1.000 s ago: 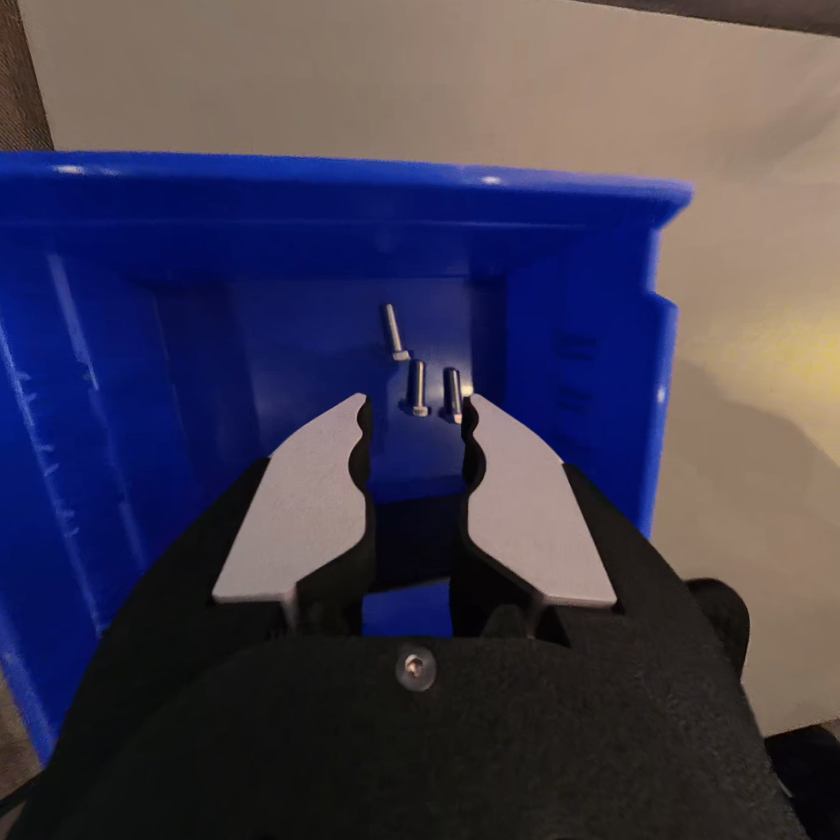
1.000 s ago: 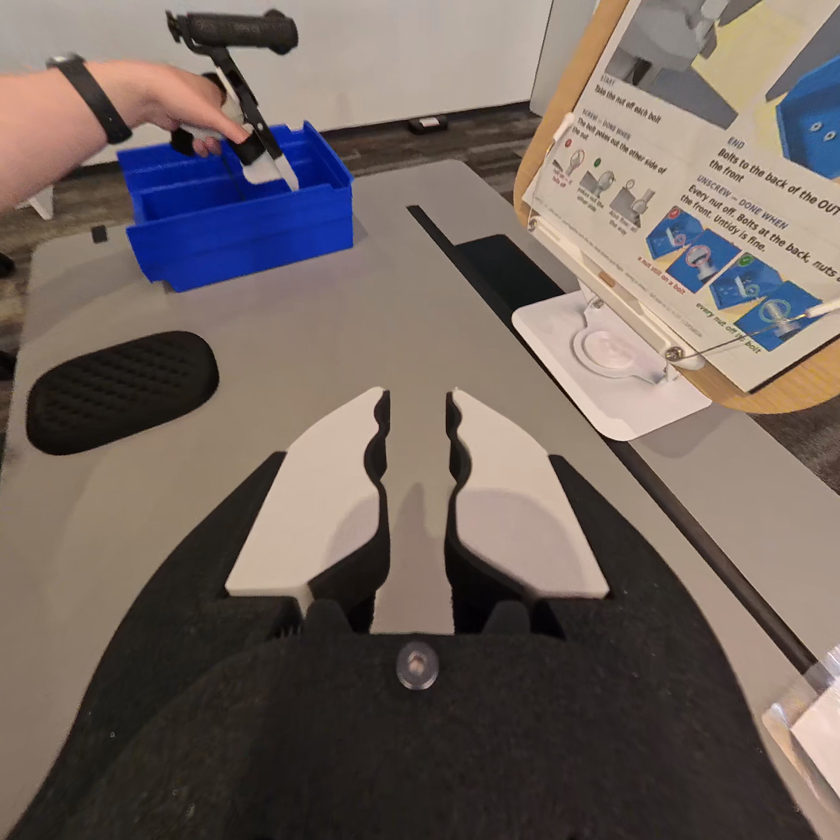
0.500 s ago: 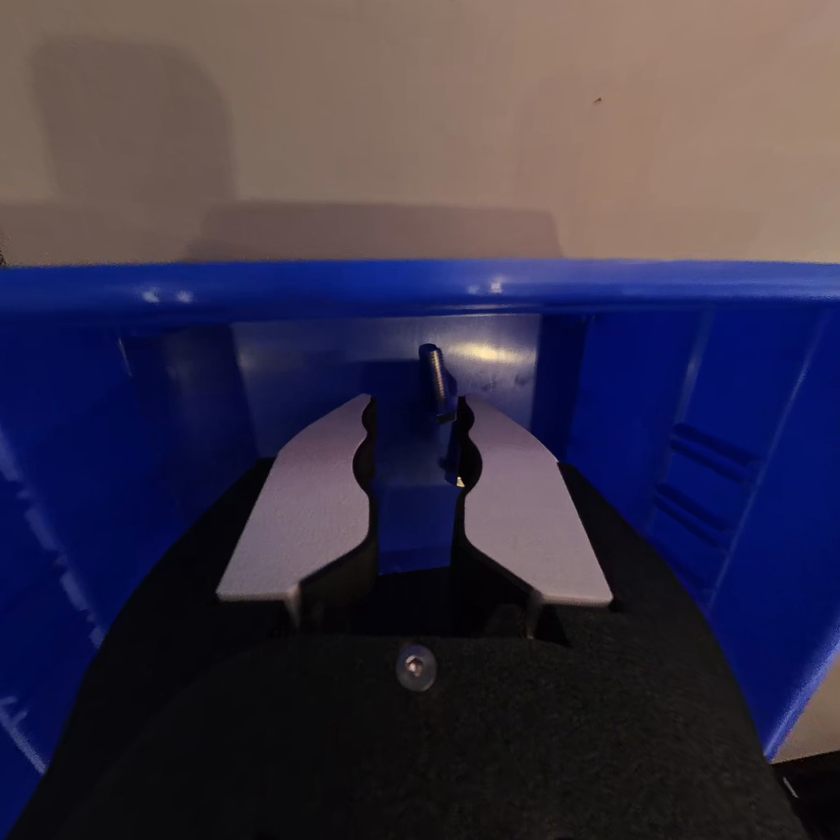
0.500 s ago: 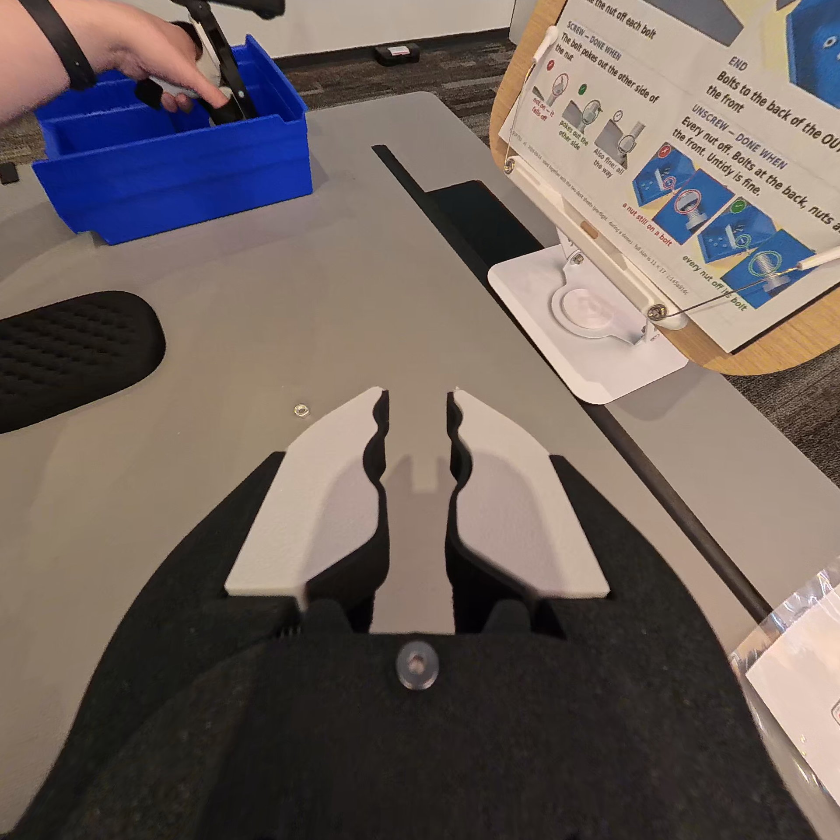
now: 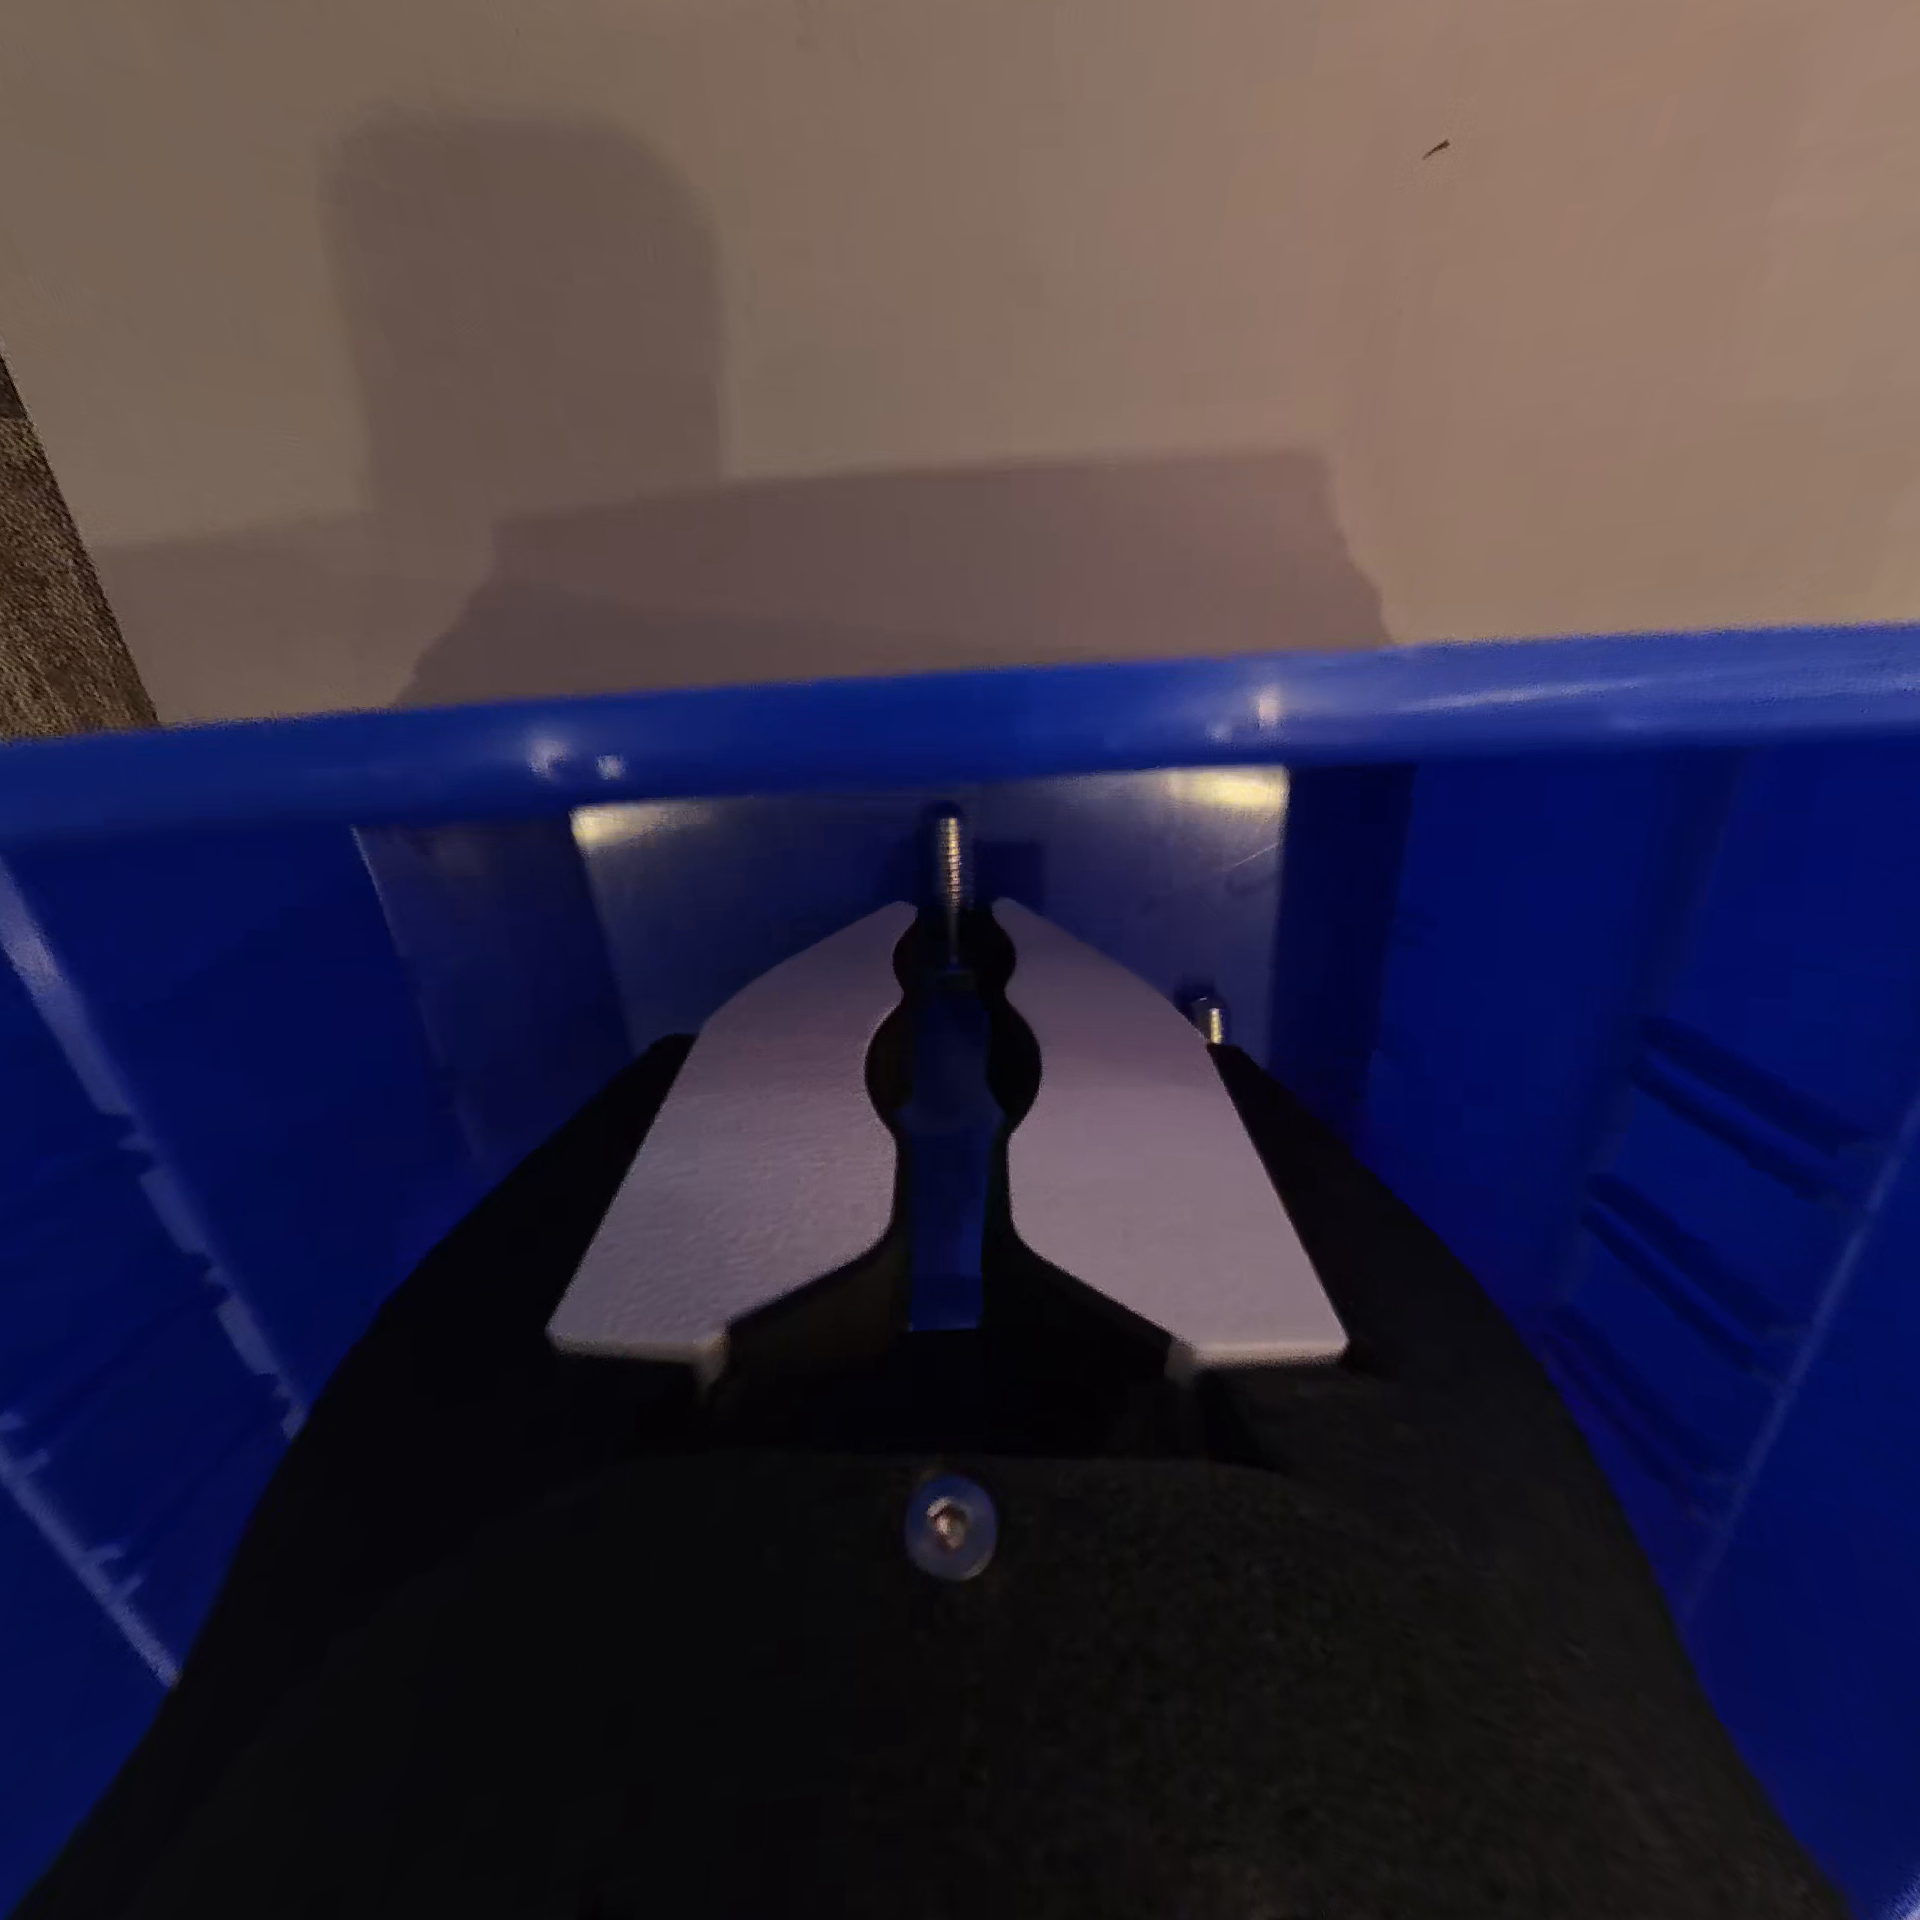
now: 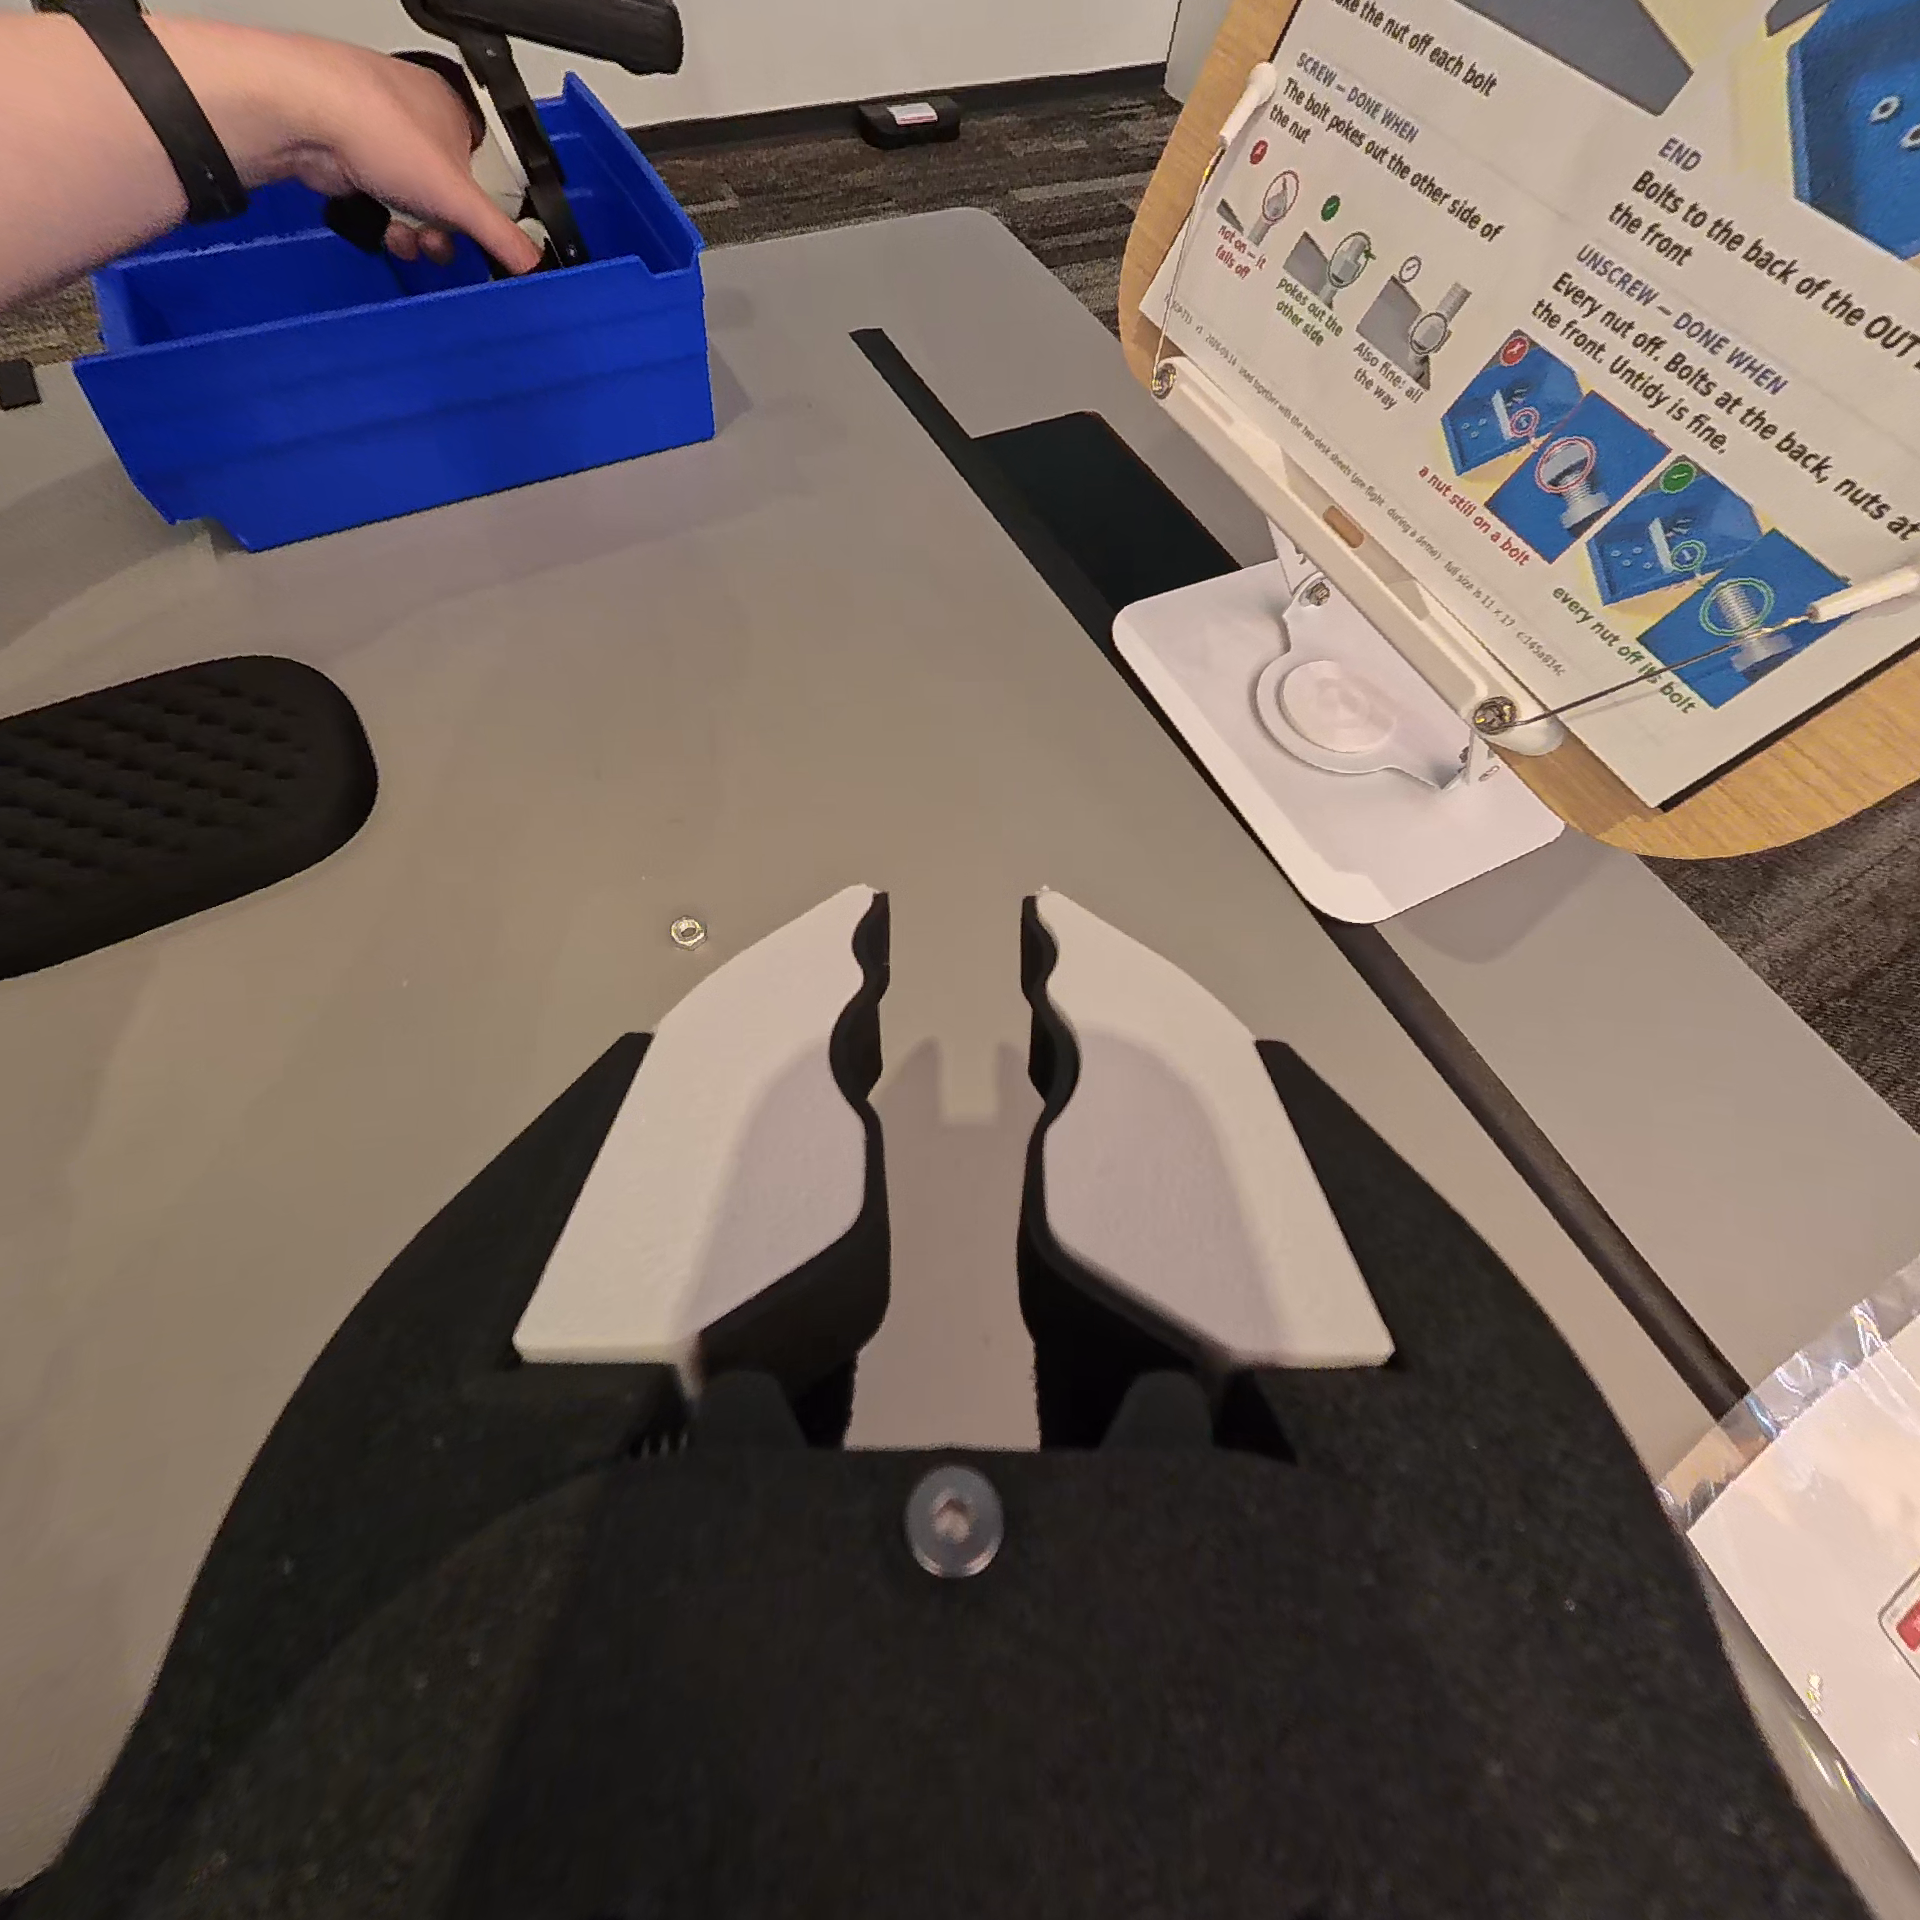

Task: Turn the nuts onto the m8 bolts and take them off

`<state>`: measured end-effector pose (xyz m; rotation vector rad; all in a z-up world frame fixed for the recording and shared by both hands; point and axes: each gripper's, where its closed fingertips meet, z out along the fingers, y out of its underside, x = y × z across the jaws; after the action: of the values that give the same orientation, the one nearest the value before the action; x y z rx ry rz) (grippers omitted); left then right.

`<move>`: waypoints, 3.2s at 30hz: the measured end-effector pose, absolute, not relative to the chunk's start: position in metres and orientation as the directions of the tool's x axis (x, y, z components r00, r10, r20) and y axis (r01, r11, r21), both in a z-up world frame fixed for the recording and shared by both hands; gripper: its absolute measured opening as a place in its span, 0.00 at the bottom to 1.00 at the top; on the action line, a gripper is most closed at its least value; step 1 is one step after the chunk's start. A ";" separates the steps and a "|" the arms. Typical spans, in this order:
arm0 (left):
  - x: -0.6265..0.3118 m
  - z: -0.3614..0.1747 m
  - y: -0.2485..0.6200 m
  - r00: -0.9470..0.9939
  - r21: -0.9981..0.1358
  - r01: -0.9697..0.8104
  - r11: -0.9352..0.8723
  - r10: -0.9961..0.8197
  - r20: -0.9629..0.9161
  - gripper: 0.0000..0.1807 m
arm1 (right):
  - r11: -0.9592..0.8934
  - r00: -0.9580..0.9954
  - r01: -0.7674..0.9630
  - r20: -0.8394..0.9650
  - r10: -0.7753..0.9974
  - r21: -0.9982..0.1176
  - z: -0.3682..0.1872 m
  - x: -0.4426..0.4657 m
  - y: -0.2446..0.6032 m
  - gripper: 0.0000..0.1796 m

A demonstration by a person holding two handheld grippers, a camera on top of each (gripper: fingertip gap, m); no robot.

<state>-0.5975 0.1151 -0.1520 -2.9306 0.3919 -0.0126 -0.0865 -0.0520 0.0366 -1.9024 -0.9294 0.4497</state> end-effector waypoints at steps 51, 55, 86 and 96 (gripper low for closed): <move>-0.181 0.143 -0.128 -0.141 -0.993 0.079 -0.085 -0.987 0.073 0.04 | 0.000 0.385 -0.101 -0.039 0.922 -0.995 0.157 -0.188 -0.117 0.12; -0.180 0.145 -0.133 -0.146 -0.994 0.082 -0.070 -0.988 0.058 0.04 | -0.002 0.364 -0.093 -0.036 0.931 -0.996 0.155 -0.191 -0.121 0.10; -0.162 0.111 -0.174 -0.201 -0.973 -0.075 0.220 -0.959 -0.201 0.21 | 0.236 0.065 0.023 0.237 0.969 -0.971 0.141 -0.199 -0.171 0.04; -0.158 0.114 -0.181 -0.212 -0.974 -0.040 0.222 -0.954 -0.209 0.14 | 0.262 0.043 0.022 0.263 0.964 -0.965 0.141 -0.198 -0.176 0.04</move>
<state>-0.1580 -0.1807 0.1142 -0.9833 1.5033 -1.1599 -0.1983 -0.1759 0.1408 -1.0444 -1.3019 0.9716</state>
